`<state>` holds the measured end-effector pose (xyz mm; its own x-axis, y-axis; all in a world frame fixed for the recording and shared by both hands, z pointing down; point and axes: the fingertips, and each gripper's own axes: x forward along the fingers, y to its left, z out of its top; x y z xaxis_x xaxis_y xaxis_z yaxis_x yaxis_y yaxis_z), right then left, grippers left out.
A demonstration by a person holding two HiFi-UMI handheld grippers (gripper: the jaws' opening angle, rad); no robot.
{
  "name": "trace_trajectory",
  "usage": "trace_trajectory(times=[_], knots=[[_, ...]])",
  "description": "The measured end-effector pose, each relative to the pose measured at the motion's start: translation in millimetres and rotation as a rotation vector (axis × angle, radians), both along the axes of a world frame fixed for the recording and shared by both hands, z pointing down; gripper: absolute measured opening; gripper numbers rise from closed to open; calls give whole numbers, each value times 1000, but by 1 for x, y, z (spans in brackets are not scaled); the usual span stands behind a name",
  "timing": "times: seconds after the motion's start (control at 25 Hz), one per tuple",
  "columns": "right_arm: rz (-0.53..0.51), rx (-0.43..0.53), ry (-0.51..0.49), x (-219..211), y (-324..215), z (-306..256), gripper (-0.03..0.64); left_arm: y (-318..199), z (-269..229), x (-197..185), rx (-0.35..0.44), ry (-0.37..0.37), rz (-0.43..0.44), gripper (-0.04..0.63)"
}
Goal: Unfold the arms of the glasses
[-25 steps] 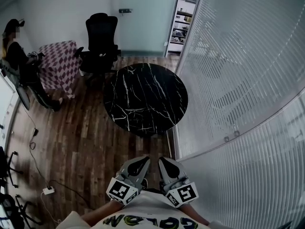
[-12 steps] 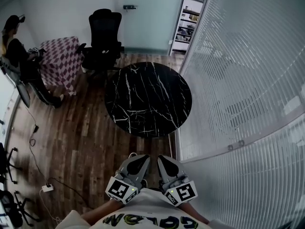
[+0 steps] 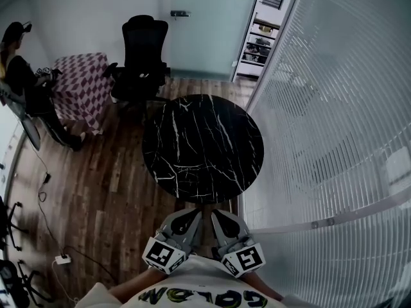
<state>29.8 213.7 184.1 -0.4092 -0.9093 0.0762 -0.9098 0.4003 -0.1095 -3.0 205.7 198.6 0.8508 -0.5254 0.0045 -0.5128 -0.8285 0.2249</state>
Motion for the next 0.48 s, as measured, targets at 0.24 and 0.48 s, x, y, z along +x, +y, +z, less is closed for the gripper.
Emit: trace_trajectory(times=[0.24,0.48], knots=[[-3,-1,7,-2,-63,-6,2,-63,-7,-2,-6,0,-5,3],[21,8,18,1,-119,-11,2,-119,-10,1,2,2,22,3]])
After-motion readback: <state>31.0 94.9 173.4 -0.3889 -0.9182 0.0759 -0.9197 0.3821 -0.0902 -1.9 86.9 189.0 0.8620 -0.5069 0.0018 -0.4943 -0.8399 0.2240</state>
